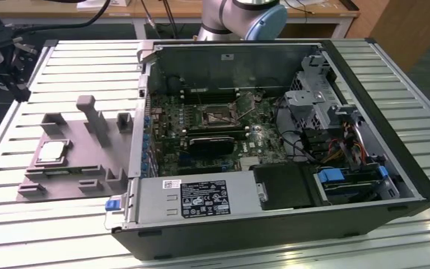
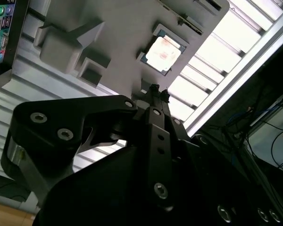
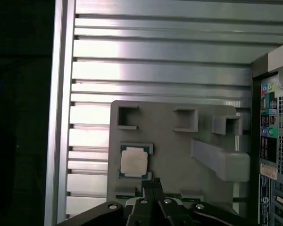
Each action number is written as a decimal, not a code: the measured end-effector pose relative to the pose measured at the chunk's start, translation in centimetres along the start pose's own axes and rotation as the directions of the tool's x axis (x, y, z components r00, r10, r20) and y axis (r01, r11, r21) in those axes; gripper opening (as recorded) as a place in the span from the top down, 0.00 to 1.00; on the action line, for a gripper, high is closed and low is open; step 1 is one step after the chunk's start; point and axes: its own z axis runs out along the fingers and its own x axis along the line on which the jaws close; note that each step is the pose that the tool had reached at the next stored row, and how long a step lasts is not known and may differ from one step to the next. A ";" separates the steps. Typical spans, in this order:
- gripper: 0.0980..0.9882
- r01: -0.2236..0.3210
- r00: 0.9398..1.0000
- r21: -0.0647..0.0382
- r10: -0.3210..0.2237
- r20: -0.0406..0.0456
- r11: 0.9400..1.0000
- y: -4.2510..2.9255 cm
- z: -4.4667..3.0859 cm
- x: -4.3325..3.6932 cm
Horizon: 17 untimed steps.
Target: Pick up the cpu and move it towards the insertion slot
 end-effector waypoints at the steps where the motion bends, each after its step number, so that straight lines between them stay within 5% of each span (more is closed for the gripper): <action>1: 0.99 0.000 1.000 0.000 0.000 0.000 1.000 -0.01 0.18 0.00; 17: 0.99 0.000 1.000 0.000 0.000 0.002 1.000 -0.10 3.08 0.81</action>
